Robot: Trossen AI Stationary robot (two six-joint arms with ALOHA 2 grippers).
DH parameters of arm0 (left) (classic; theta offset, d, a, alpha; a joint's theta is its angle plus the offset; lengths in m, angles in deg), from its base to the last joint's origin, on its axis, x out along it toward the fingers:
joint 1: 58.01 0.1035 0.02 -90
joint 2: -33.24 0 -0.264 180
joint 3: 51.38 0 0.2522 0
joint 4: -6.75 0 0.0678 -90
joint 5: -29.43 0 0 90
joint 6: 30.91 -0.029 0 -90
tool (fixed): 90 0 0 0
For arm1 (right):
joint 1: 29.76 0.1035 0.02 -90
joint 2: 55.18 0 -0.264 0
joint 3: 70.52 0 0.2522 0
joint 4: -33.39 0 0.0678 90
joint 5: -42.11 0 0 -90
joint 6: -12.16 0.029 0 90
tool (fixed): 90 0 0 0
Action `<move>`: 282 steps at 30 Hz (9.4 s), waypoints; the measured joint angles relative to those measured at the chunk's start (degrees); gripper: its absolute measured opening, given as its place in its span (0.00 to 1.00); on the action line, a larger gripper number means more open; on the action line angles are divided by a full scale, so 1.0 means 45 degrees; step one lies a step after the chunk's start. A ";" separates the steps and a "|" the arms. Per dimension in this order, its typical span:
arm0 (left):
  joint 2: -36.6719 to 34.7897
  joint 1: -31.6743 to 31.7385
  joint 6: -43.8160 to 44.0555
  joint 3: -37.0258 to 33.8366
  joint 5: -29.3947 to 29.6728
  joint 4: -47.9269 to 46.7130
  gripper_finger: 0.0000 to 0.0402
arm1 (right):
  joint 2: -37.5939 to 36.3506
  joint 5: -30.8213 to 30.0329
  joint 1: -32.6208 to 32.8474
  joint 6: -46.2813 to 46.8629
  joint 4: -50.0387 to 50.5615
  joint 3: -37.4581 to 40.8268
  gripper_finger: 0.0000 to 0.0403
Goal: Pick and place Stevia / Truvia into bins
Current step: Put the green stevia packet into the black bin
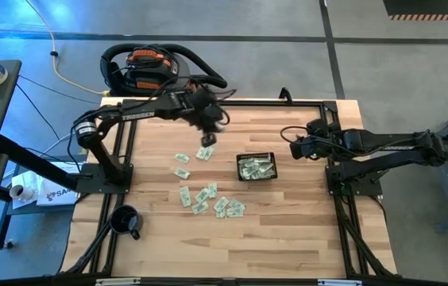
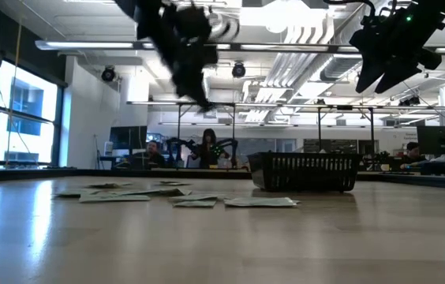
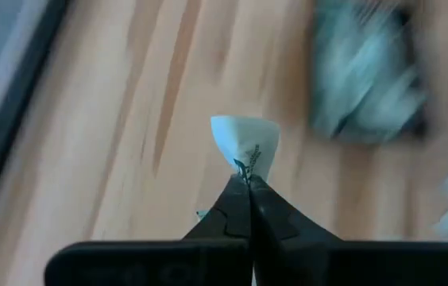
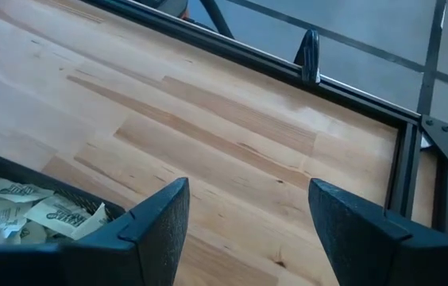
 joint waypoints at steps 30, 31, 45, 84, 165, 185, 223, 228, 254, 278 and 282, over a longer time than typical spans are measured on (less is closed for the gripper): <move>0.6465 -0.4052 0.2484 0.5220 0.2860 0.1050 0.35 | 0.0004 0.0622 0.1843 0.0295 0.0143 0.0000 0.62; 0.6431 -0.4052 0.2484 0.5629 0.2857 0.0617 0.38 | 0.0004 0.0536 0.1856 0.0269 0.0203 0.0004 0.62; 0.5666 -0.3925 0.2323 0.9595 0.4865 -0.9501 0.50 | 0.0002 0.0011 0.1844 -0.0581 0.0529 0.0003 0.62; -0.2991 -0.0461 0.0282 -0.8774 0.2353 0.1992 0.44 | 0.0004 0.1346 0.0524 -0.1379 -0.2424 0.1195 0.62; 0.3031 -0.4453 0.1505 0.3706 0.3952 -0.6996 0.45 | 0.0004 0.0596 0.1654 -0.0634 -0.1209 0.0513 0.62; -0.3035 -0.5450 0.1731 -0.7179 0.3053 -0.0459 0.55 | 0.0038 0.0555 0.1501 -0.1113 -0.1146 0.0690 0.62; 0.2792 -0.2090 -0.1660 0.1532 -0.0281 0.4197 0.08 | 0.0038 0.1453 -0.0165 -0.0667 -0.1184 0.0685 0.62; 0.4922 -0.3202 -0.1940 0.4049 -0.0398 0.3202 0.07 | 0.0038 0.2026 -0.0155 -0.0453 -0.1141 0.0685 0.62; 0.6702 -0.2970 0.1438 1.0118 0.3823 -0.9347 0.65 | 0.0038 0.1162 -0.0155 -0.1457 -0.1030 0.0680 0.62; 0.2600 -0.1278 0.6884 -0.1619 0.2404 -0.2640 0.54 | 0.0038 0.0913 -0.0160 -0.1452 -0.0748 0.0680 0.62; 0.2571 -0.1273 0.7062 -0.2378 0.2381 -0.1605 0.54 | 0.0038 0.0923 -0.0160 -0.1414 -0.0752 0.0680 0.62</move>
